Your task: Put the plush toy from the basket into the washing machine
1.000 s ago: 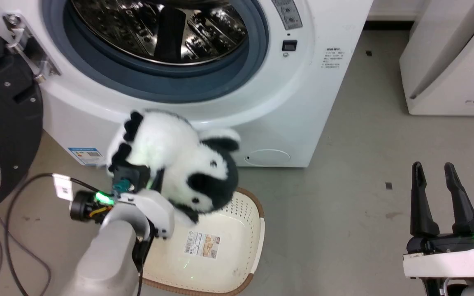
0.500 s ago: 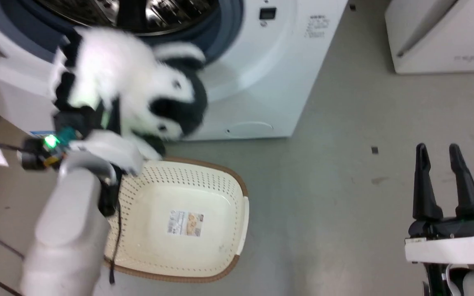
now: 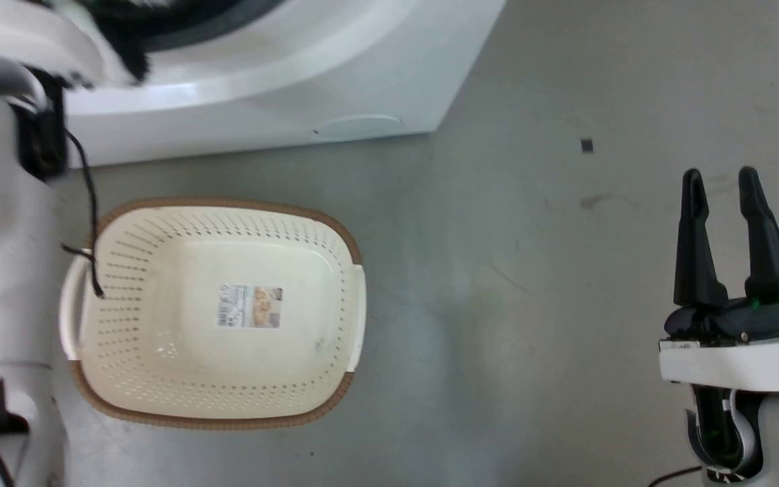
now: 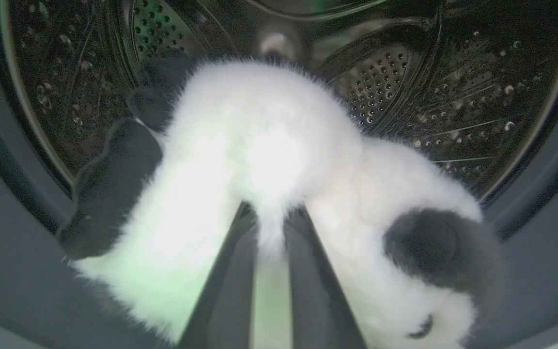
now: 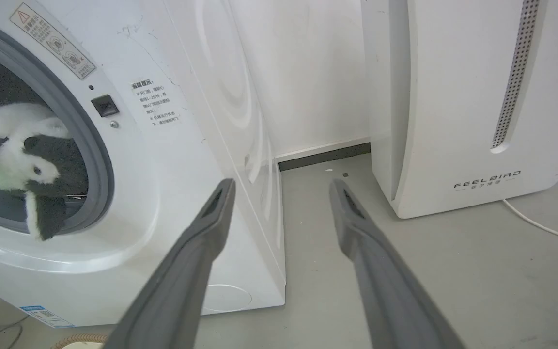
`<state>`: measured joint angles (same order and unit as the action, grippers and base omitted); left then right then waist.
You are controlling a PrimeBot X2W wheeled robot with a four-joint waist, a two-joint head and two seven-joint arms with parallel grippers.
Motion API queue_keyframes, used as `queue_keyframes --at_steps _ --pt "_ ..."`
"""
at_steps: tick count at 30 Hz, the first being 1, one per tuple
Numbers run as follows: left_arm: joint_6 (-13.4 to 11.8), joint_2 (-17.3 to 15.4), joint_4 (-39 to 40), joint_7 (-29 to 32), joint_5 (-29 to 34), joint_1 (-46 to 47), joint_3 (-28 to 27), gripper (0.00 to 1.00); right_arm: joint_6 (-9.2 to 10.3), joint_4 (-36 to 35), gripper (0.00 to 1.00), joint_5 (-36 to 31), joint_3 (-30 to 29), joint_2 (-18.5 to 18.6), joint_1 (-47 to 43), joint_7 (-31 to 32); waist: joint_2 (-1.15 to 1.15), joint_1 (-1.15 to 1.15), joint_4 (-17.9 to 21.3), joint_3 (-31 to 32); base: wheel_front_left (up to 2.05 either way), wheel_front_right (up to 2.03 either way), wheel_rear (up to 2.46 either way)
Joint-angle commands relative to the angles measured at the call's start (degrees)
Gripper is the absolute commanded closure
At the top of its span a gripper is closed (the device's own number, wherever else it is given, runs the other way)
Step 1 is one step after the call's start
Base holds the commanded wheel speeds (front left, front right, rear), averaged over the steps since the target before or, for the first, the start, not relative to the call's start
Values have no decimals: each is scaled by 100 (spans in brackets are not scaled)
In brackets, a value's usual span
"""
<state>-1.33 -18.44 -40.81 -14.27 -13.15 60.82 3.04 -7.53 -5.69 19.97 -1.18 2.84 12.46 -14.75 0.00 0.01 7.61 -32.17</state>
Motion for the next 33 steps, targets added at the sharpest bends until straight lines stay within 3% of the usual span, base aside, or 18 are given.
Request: queue_keyframes --at_steps 1,13,20,21,22,33 --pt "17 -63 -44 -73 22 240 -42 100 4 -38 0 57 29 4 115 -25 0 -1 292 -381 0 0 0" --pt "-9 -506 -691 -73 193 1928 -214 100 4 -146 0 295 191 4 388 -25 0 -1 799 -1227 0 0 0" --pt "-234 -515 -970 -73 297 2409 -261 100 4 -183 0 337 279 4 459 -25 0 -1 838 -1423 0 0 0" --pt "-257 -530 -1010 -73 326 2427 -254 91 4 -190 0 340 293 4 462 -25 0 -1 838 -1432 0 0 0" --pt "-264 -532 -1060 -73 340 2435 -248 0 4 -194 0 342 300 4 460 -25 0 -1 834 -1434 0 0 0" --pt "-87 -372 -1228 -73 316 2017 -247 0 4 -152 0 222 230 4 444 -25 0 -1 666 -1080 0 0 0"
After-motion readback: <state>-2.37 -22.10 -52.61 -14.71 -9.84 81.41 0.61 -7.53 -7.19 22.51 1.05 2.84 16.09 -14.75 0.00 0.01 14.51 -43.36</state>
